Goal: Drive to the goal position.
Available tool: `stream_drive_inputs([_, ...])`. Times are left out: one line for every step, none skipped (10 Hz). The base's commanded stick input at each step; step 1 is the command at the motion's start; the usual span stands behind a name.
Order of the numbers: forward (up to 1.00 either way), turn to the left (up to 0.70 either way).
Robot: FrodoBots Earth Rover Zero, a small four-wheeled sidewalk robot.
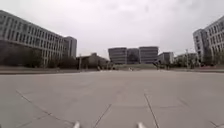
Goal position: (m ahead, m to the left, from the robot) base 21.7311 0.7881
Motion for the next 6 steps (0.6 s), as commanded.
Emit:
stream_drive_inputs([0.85,0.0])
stream_drive_inputs([0.85,0.0])
stream_drive_inputs([0.85,0.0])
stream_drive_inputs([0.85,0.0])
stream_drive_inputs([0.85,0.0])
stream_drive_inputs([0.85,0.0])
